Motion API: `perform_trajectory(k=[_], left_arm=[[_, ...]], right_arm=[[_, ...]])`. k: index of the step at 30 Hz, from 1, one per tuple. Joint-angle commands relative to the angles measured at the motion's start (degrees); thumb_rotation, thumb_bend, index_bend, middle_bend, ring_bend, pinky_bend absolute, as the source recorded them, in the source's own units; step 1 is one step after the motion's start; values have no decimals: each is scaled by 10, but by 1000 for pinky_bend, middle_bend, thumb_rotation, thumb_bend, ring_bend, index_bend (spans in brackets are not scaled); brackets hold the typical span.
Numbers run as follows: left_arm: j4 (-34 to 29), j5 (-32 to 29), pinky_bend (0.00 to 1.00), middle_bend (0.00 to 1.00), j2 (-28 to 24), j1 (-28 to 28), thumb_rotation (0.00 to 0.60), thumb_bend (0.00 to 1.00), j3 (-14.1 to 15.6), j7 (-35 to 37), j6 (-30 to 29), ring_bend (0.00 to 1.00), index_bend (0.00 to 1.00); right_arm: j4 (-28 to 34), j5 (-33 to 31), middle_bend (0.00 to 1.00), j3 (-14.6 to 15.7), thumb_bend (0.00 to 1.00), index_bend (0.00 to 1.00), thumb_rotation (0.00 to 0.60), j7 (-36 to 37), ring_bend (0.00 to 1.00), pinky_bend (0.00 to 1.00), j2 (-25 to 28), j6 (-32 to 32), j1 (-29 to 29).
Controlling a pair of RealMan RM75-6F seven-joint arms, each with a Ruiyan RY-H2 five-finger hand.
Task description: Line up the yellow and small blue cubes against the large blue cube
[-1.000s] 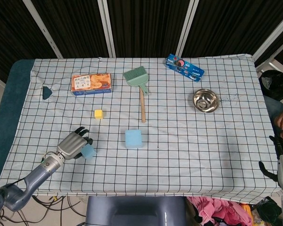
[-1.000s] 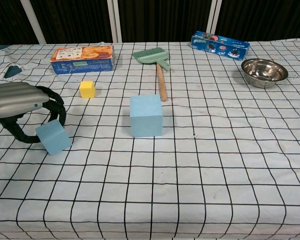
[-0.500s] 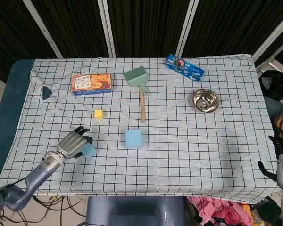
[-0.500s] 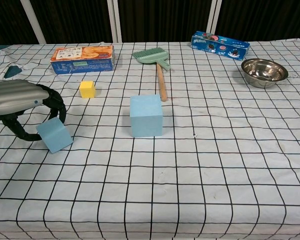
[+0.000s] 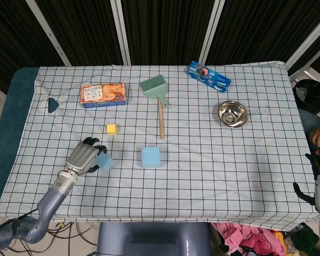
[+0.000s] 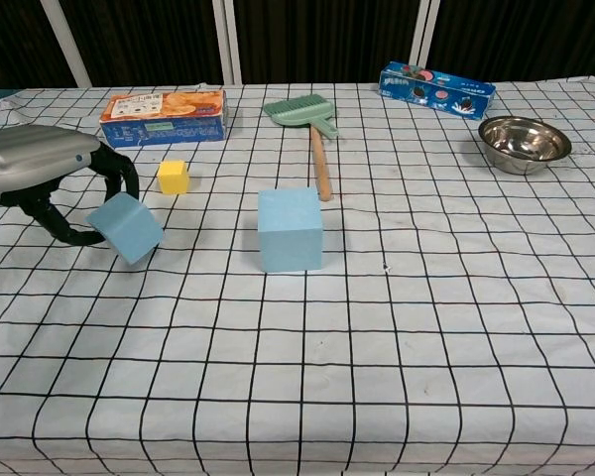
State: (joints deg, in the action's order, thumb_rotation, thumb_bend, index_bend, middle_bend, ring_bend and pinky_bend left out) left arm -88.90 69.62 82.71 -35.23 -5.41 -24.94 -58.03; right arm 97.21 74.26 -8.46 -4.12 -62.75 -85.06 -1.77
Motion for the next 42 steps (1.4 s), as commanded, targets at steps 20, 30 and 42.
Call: perform_trajectory(k=[20,30,42], left_arm=[[-102,-402,286,564,106,-103,600,279,-121,-302,-107,254,475],[-96,-444,344,593,122,-127,600,270,-130,-312,-128,293,473],[-81,-483,374,614,166,-147,600,258,-143,-299,-158,329,474]], right_arm=[[-1,-2,108,0,234,121,600,-7,263,172,-2,0,-1],[-2,-2,108,1,233,121,600,-12,263,172,-5,1,-2],[-5,-4,108,-1,233,121,600,-6,263,172,-4,1,-1]])
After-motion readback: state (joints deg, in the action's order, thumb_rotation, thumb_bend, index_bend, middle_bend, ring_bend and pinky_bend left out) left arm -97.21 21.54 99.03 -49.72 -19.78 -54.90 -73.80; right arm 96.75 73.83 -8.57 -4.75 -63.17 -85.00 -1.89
